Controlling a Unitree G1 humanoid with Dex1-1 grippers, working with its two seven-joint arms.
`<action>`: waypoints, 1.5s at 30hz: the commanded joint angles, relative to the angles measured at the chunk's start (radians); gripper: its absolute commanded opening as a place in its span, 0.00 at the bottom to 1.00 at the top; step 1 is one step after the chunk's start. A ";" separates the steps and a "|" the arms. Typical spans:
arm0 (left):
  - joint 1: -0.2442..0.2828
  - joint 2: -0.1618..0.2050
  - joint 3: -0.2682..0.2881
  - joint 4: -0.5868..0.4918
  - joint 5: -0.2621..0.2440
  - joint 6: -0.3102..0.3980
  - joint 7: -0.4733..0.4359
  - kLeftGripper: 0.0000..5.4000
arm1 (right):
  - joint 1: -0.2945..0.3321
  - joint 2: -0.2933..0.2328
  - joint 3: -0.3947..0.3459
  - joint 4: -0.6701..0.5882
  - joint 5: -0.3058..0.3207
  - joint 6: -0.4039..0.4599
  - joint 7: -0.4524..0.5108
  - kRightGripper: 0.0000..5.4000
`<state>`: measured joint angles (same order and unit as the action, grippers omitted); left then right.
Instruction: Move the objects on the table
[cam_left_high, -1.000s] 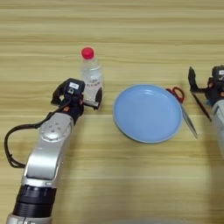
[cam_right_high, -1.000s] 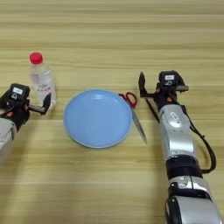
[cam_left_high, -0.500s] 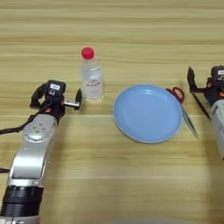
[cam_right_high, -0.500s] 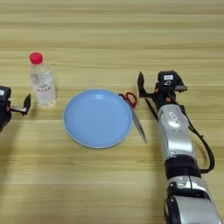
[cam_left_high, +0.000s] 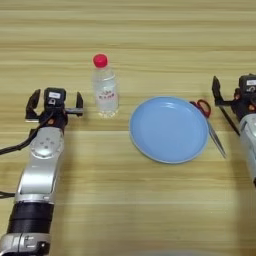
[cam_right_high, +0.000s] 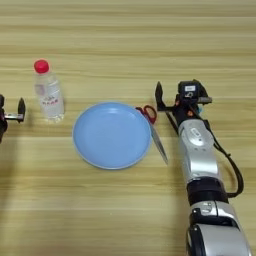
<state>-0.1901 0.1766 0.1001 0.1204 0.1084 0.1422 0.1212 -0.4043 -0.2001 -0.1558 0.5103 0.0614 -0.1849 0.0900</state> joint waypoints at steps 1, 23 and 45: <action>-0.045 0.004 0.008 0.096 0.024 -0.081 0.048 0.99 | 0.004 -0.013 0.023 -0.016 -0.034 -0.020 -0.003 1.00; -0.097 0.009 0.007 0.275 0.035 -0.279 0.087 0.99 | 0.131 -0.025 0.275 -0.359 -0.199 0.244 0.137 1.00; -0.088 -0.022 0.011 0.241 0.035 -0.265 0.101 0.99 | 0.104 0.015 0.477 -0.214 -0.298 0.290 0.230 1.00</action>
<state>-0.2724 0.1591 0.1090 0.3742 0.1491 -0.1296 0.2166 -0.3079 -0.1924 0.2993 0.2723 -0.2323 0.0958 0.2954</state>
